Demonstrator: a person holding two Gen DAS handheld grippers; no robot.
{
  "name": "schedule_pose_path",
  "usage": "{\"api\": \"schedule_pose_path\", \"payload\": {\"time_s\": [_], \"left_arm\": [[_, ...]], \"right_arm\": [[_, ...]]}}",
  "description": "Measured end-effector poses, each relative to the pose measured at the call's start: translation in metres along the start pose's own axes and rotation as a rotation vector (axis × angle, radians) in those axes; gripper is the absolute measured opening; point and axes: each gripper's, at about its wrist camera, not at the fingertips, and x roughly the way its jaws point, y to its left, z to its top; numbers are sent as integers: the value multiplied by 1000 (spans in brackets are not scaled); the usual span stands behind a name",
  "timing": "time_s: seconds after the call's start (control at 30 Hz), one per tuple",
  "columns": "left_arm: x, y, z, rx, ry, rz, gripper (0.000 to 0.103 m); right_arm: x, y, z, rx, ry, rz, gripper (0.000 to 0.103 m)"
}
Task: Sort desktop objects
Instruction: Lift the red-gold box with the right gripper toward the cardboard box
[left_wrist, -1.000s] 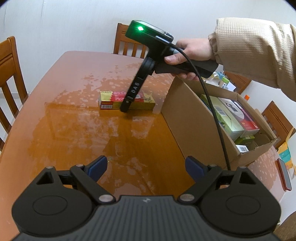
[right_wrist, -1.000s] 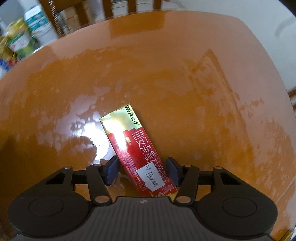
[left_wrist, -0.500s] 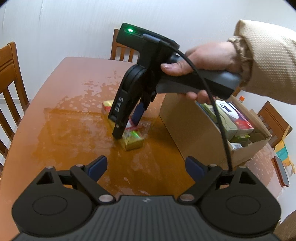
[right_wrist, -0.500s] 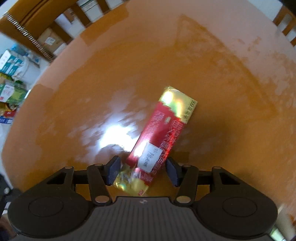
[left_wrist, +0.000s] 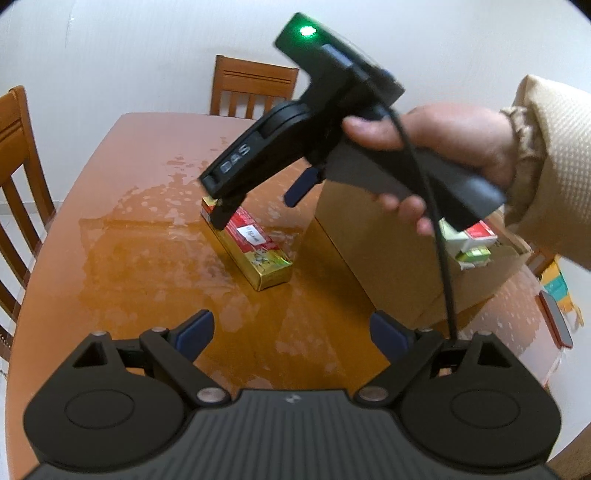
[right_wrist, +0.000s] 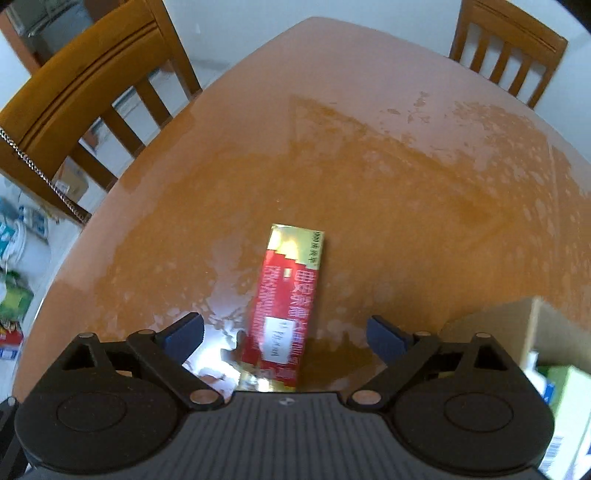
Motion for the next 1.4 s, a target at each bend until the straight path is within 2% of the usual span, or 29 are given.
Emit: {"api": "schedule_pose_path", "payload": {"time_s": [0.03, 0.07, 0.1, 0.23, 0.3, 0.33, 0.37, 0.4, 0.57, 0.7, 0.9, 1.1, 1.4], "left_arm": [[-1, 1, -1, 5, 3, 0, 91], [-2, 1, -2, 9, 7, -1, 91], [-3, 2, -3, 13, 9, -1, 91], [-7, 5, -7, 27, 13, 1, 91], [-9, 8, -9, 30, 11, 2, 91], [-10, 9, -10, 26, 13, 2, 91], [-10, 11, -11, 22, 13, 2, 91], [-11, 12, -11, 18, 12, 2, 91], [-6, 19, -8, 24, -3, 3, 91], [5, 28, 1, 6, 1, 4, 91], [-3, 30, 5, 10, -21, -17, 91], [-25, 24, 7, 43, -44, -37, 91], [-67, 3, 22, -22, -135, -109, 91]], "right_arm": [[-2, 2, 10, 0, -17, -23, 93], [1, 6, 14, 7, -22, -31, 81], [8, 10, 12, 17, -22, -31, 76], [32, 24, 8, 32, -5, -78, 74], [33, 25, 6, 44, -12, -71, 74], [34, 26, 5, 42, -18, -77, 69], [34, 28, 5, 35, -18, -88, 54], [29, 22, 4, 37, -11, -86, 46], [29, 20, 1, 81, -18, -65, 45], [18, 16, -8, 157, -36, 4, 45], [-14, 18, -23, 189, -69, 88, 44], [-37, 6, -42, 286, -67, 270, 44], [-84, -30, -74, 373, -141, 474, 44]]}}
